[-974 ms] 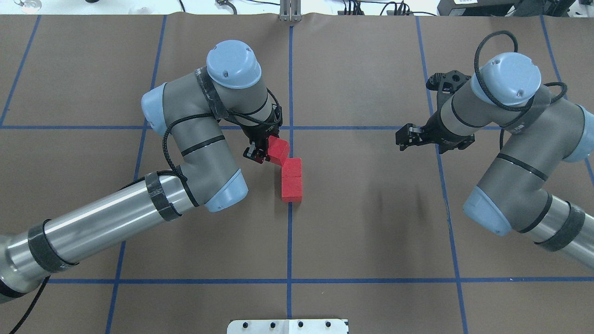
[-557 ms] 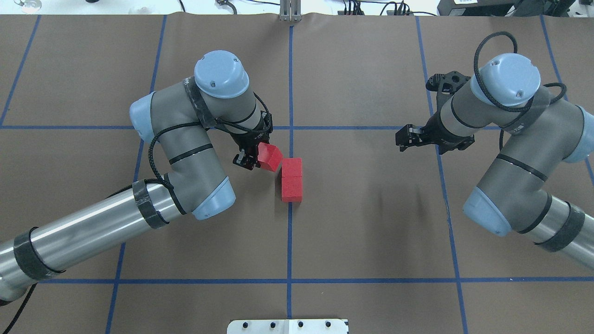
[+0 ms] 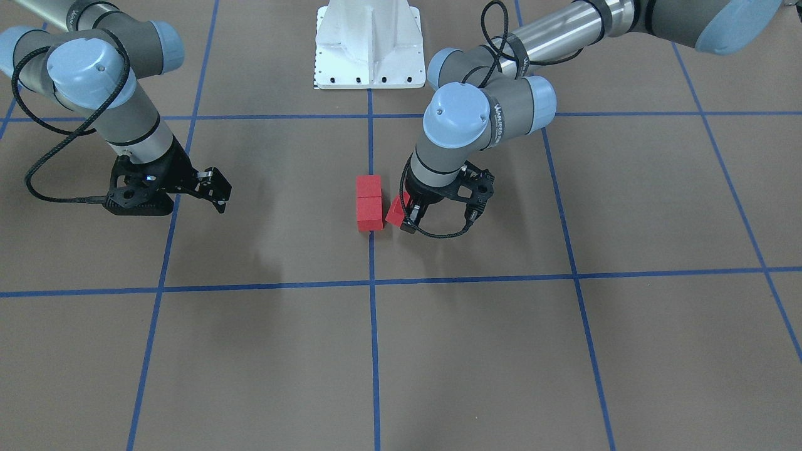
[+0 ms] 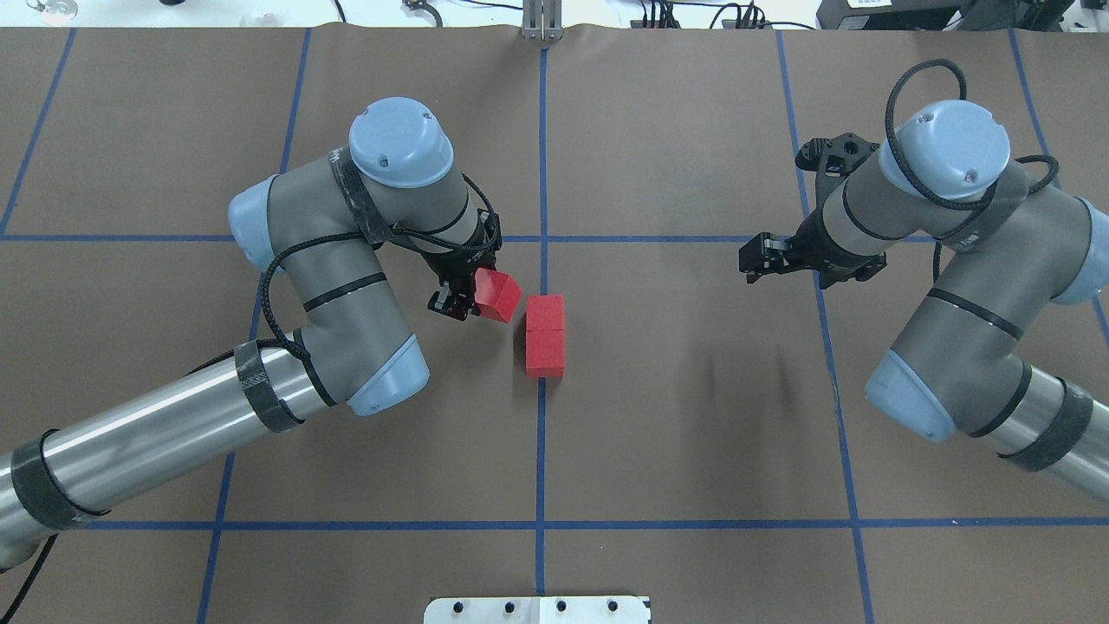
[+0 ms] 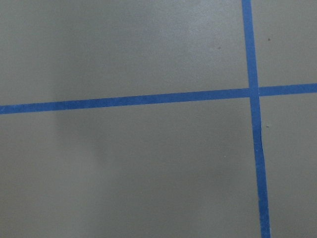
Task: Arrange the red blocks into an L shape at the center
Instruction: 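Carry the red cube with the left gripper beside the two-cube row, then lower the held red cube beside the row's far-end cube with the left gripper, then push the red cube against the row's far-end cube with the left gripper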
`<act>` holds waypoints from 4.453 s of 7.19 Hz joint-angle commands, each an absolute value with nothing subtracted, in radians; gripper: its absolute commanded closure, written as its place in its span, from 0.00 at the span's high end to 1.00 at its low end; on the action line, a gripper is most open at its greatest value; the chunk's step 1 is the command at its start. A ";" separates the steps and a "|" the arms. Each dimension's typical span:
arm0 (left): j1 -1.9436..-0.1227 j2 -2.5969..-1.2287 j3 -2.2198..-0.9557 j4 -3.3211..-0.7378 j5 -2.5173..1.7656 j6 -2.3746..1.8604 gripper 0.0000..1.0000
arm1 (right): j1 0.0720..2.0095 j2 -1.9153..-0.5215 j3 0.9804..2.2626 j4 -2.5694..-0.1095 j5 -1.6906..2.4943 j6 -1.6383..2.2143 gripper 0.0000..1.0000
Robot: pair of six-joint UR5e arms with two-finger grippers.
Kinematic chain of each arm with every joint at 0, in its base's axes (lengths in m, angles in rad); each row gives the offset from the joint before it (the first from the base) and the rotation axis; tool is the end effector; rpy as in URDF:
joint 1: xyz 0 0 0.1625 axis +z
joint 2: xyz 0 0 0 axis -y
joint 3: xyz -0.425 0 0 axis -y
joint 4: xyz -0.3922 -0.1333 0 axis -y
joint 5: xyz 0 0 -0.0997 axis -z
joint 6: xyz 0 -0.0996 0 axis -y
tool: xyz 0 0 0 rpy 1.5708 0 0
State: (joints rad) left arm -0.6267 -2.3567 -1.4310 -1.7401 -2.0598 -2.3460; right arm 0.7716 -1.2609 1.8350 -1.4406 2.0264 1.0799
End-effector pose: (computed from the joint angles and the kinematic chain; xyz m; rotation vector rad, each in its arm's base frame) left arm 0.5536 -0.5077 0.2144 -0.5482 0.8046 -1.0982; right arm -0.3625 -0.4775 0.3579 0.0559 -0.8156 0.1045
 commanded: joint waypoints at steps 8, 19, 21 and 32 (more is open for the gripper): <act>-0.569 -2.353 -1.424 -1.704 -1.990 -2.701 0.00 | 0.759 -1.269 1.833 -1.442 2.002 1.080 1.00; -0.558 -2.373 -1.411 -1.678 -1.960 -2.767 0.00 | 0.758 -1.270 1.835 -1.442 2.003 1.080 1.00; -0.557 -2.379 -1.411 -1.667 -1.960 -2.773 0.00 | 0.758 -1.270 1.835 -1.442 2.002 1.080 1.00; -0.555 -2.402 -1.385 -1.664 -1.948 -2.796 0.00 | 0.758 -1.270 1.833 -1.442 2.003 1.080 1.00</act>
State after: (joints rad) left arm -0.5553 -2.4026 -1.3856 -1.6644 -1.9482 -2.7963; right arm 0.7578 -1.2701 1.8334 -1.4420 2.0034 1.0799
